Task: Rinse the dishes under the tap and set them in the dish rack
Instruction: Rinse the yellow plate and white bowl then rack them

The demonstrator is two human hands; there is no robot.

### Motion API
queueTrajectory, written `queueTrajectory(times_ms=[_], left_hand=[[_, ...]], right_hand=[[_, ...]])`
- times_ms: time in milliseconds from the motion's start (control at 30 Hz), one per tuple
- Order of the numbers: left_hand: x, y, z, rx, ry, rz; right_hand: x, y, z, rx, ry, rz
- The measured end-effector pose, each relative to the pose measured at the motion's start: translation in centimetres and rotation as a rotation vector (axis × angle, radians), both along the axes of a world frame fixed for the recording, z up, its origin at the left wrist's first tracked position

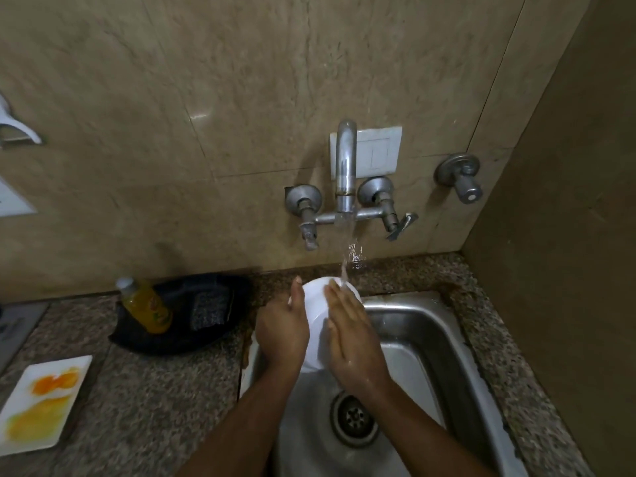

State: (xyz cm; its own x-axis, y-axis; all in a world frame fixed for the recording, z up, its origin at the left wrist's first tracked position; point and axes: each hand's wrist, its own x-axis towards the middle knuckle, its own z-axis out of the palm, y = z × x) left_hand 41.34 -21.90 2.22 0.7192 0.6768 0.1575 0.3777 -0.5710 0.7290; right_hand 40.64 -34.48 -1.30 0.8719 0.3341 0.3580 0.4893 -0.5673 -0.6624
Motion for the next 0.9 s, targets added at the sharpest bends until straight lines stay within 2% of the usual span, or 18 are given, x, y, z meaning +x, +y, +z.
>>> queueTrajectory(times_ms=[100,233,333,433,467,533,600,667,700,767,900], left_hand=[[-0.2,-0.4,-0.1,0.008,-0.039,-0.009],[-0.4,-0.7,0.0,-0.079,-0.078,-0.006],[-0.9,-0.9,-0.4,-0.145,-0.098,0.055],[-0.9,-0.3,-1.5,-0.257,-0.108,0.144],[-1.0,-0.1,-1.7,-0.284,-0.112,0.168],[-0.9,0.0,-1.7,-0.396,-0.155,0.243],[-0.6,0.2,-1.4,-0.496,-0.151,0.289],[-0.6,0.4,-1.3,-0.582,-0.108,0.279],[-0.8,0.7,-1.4,-0.635,-0.069,0.26],[-1.2,1.5,-1.5,-0.689,0.007,0.177],[-0.3,2.1,0.4,-0.652,0.094,-0.155]], right_hand=[[0.0,-0.3,0.3,0.137,0.114,-0.126],[-0.7,-0.1,0.5,0.037,-0.014,0.007],[0.0,-0.2,0.7,0.16,0.098,-0.112],[-0.1,-0.1,0.8,0.12,0.052,-0.053],[-0.1,-0.2,0.3,0.155,0.097,-0.079],[0.4,-0.5,-0.6,0.308,0.335,-0.245],[0.5,-0.1,-1.0,0.548,0.597,-0.296],[0.9,0.2,-0.6,0.789,0.69,-0.285],[1.2,0.0,-0.1,0.844,0.697,-0.29],[1.9,-0.7,0.7,0.804,0.674,-0.289],[3.1,-1.6,0.9,0.285,0.467,-0.236]])
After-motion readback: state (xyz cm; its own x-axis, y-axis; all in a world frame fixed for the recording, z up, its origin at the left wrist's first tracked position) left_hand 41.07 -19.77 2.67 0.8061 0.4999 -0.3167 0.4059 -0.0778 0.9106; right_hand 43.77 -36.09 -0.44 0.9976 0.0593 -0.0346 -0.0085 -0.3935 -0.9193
